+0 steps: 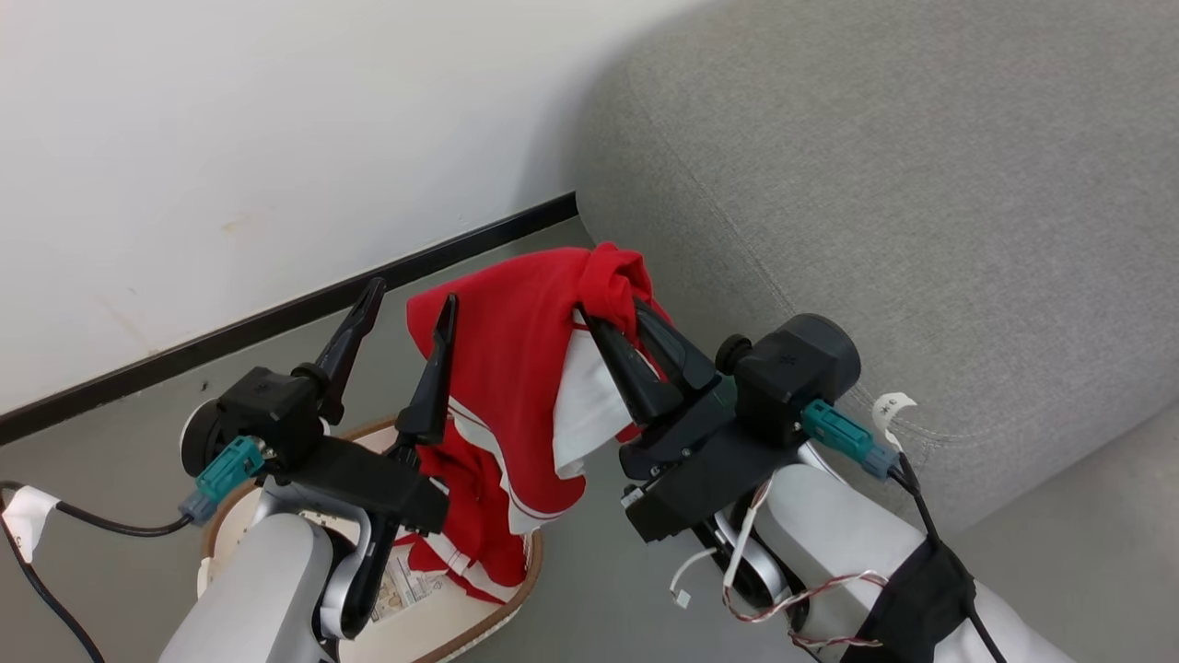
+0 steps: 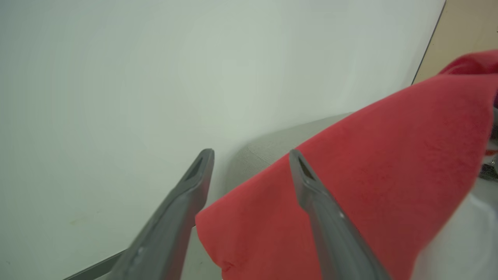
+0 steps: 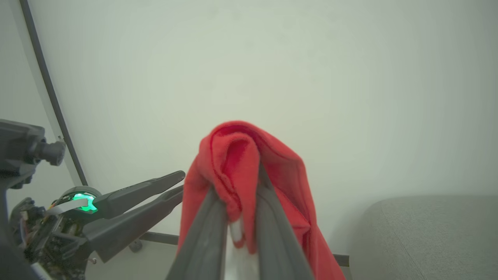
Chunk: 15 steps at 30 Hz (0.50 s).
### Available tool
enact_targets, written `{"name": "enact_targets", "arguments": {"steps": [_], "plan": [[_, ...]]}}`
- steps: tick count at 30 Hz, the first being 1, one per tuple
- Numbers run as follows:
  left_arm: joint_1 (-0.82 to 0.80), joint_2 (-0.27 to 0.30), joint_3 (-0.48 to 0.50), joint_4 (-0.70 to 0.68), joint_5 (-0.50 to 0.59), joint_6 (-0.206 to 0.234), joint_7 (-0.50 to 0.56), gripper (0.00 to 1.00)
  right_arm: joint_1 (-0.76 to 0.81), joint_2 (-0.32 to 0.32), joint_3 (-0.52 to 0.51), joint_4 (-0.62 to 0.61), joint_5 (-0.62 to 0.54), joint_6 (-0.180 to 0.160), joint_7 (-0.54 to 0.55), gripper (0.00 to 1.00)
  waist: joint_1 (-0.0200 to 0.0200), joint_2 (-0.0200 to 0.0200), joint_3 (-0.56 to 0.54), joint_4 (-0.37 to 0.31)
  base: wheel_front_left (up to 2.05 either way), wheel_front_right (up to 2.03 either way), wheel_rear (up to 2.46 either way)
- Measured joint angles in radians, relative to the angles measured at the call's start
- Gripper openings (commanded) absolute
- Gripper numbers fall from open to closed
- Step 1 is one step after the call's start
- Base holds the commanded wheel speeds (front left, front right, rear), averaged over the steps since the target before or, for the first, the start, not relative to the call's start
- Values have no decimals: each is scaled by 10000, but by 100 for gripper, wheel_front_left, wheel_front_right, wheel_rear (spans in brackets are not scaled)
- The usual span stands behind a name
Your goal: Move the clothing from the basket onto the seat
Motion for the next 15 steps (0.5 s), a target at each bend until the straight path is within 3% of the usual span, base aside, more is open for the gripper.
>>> {"name": "enact_targets", "arguments": {"steps": [15], "plan": [[40, -6, -268, -359, 104, -12, 10, 100, 333, -46, -203, -575, -188, 0, 0, 0, 0, -1, 6, -1099, 0, 0, 0]]}}
